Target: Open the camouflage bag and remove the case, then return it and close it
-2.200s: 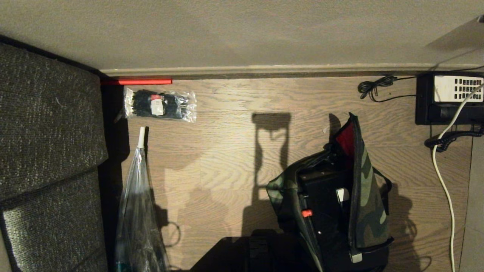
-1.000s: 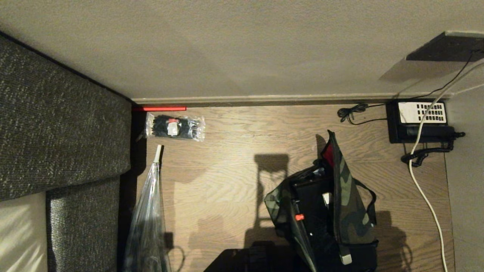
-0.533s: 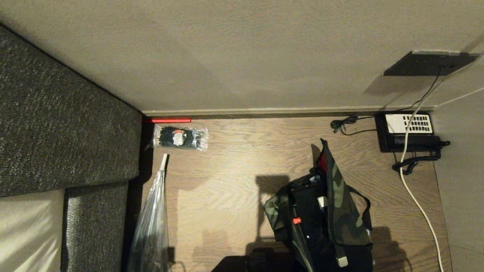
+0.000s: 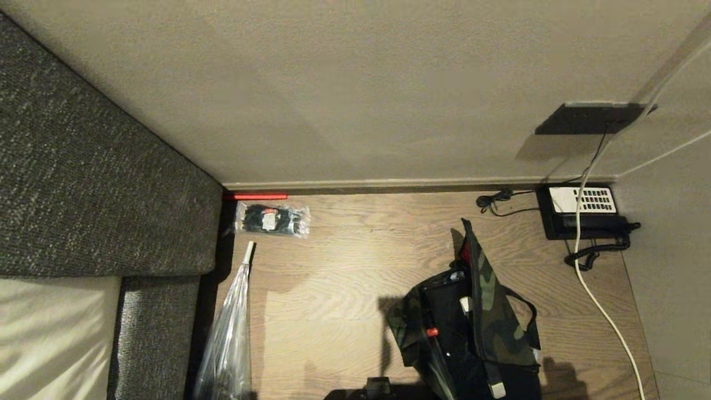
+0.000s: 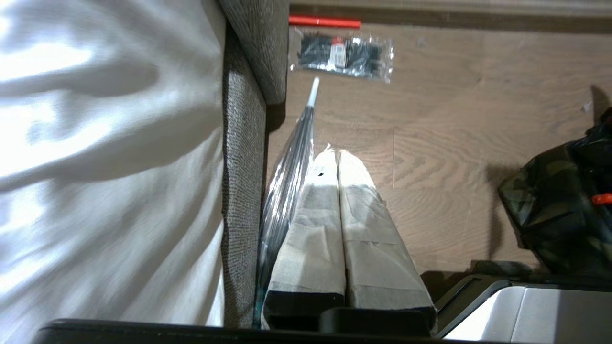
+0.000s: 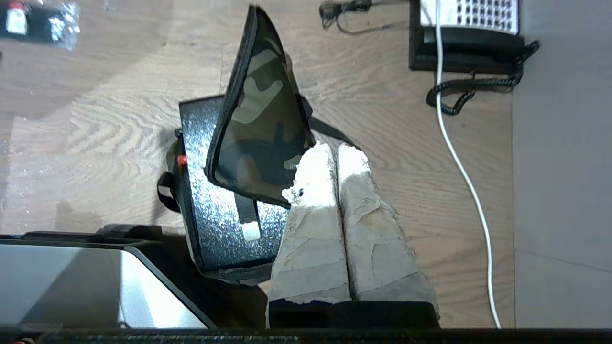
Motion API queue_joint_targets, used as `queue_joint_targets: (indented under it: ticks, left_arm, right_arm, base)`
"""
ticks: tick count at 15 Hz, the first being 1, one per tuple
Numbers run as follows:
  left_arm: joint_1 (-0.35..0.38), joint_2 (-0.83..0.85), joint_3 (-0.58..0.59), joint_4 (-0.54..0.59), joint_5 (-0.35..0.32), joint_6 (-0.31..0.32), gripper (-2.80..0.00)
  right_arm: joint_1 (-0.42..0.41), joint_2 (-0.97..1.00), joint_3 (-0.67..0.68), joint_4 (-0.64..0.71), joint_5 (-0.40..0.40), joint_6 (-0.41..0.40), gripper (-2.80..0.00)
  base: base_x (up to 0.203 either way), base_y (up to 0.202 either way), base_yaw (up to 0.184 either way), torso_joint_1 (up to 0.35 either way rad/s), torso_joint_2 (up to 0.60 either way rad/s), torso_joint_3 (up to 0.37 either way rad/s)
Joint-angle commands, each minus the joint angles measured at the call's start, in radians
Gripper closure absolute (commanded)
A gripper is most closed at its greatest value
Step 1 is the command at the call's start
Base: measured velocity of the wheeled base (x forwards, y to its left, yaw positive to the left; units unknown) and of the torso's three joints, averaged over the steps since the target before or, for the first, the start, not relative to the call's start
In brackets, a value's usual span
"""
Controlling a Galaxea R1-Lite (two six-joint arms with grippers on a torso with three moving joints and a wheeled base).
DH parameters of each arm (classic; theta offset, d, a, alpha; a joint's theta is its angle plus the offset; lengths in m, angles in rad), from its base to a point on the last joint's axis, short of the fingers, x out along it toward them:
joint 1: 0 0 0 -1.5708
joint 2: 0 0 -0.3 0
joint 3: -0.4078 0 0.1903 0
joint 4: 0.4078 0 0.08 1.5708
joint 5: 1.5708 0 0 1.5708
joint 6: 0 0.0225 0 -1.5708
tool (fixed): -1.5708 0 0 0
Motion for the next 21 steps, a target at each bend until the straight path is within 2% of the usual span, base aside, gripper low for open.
queue_joint_targets:
  ticks: [1,21]
  left_arm:
    - [0.000,-0.002,-0.002,0.002,0.001,0.001,0.00]
    - [0.000,0.000,-0.002,0.001,0.001,-0.001,0.00]
  right_arm:
    - [0.000,0.004,-0.001,0.001,-0.001,0.000,0.00]
    - [0.001,0.004,-0.007,0.021,-0.001,0.001,0.00]
  base:
    - [0.000,0.000,0.000,0.001,-0.01,0.204]
    - [0.000,0.000,0.000,0.003,0.00,0.202]
